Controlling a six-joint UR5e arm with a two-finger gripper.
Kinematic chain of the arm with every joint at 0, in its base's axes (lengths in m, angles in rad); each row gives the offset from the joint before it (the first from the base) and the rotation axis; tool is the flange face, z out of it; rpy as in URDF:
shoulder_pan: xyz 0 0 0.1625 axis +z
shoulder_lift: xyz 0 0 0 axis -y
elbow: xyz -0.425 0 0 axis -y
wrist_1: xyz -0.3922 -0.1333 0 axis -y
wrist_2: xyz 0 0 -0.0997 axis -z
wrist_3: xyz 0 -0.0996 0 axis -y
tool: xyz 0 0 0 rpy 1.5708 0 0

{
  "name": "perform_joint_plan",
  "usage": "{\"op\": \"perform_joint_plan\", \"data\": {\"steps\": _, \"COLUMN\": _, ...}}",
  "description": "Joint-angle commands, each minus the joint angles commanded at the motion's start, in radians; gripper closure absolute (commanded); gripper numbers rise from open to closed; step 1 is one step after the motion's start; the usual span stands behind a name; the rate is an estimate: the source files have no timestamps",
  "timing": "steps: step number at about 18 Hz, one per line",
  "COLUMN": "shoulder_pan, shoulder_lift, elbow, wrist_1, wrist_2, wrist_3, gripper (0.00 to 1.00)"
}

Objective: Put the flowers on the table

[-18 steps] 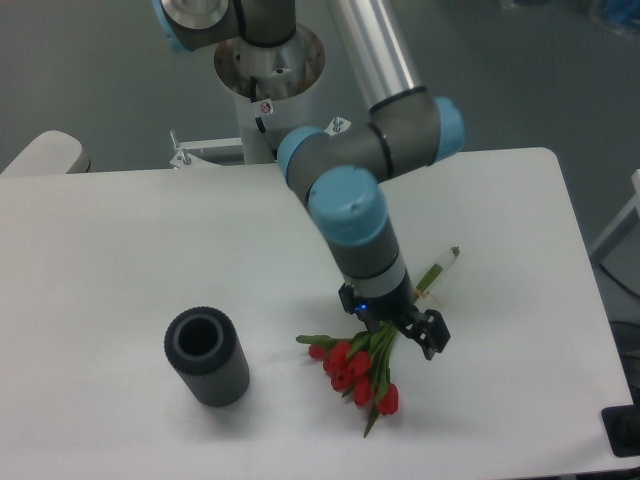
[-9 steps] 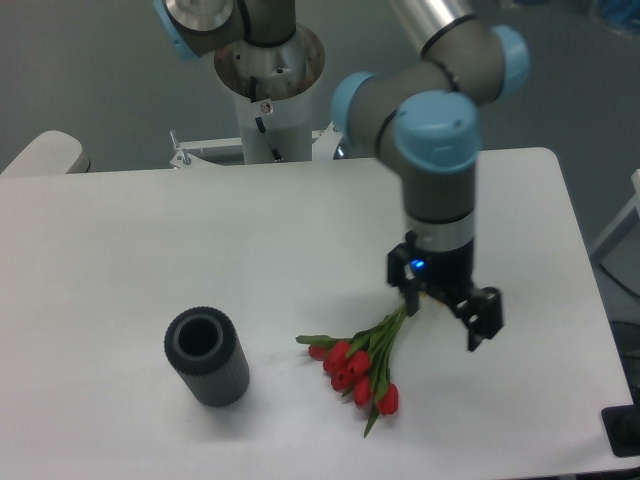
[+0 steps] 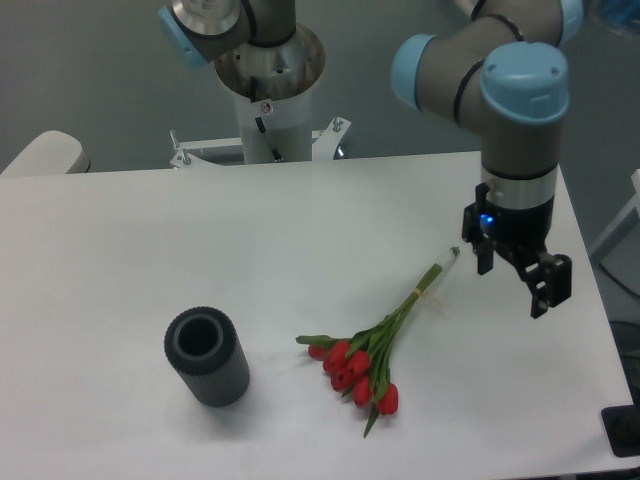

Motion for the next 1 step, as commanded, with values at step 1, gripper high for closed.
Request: {"op": "perform_joint_plan", "data": {"steps": 1, "shoulder_pan": 0.0, "shoulder_lift": 0.0, "elbow": 0.0, "wrist_1": 0.0, "wrist_2": 0.0, "wrist_3": 0.0, "gripper": 0.0}}
